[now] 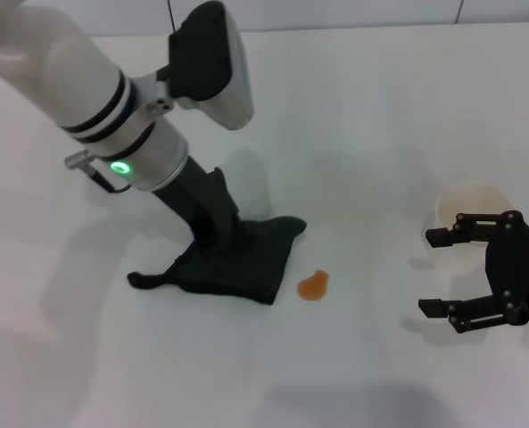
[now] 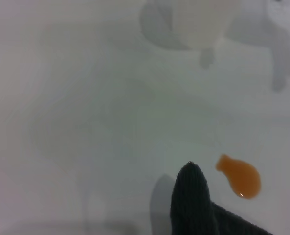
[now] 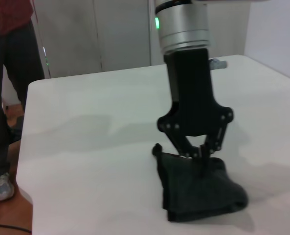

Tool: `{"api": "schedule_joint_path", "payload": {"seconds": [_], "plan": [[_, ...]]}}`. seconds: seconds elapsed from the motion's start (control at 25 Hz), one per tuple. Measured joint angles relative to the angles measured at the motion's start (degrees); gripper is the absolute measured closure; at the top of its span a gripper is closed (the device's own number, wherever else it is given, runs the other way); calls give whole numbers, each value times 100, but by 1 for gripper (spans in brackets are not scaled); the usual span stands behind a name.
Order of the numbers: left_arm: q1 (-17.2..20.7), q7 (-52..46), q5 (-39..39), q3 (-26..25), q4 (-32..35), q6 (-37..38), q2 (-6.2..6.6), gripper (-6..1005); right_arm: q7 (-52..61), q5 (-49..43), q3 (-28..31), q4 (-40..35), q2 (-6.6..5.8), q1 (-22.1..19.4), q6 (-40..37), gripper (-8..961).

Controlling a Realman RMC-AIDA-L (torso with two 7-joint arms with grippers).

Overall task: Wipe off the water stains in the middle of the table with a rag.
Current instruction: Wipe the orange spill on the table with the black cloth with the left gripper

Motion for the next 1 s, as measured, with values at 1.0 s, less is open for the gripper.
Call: {"api": "schedule_joint_path", "payload": {"seconds": [1.0], "plan": [[-307,48,-2068,2324,-337,-1172,-47,918,24,-183,213,-36,11,7,-287,115]]}}
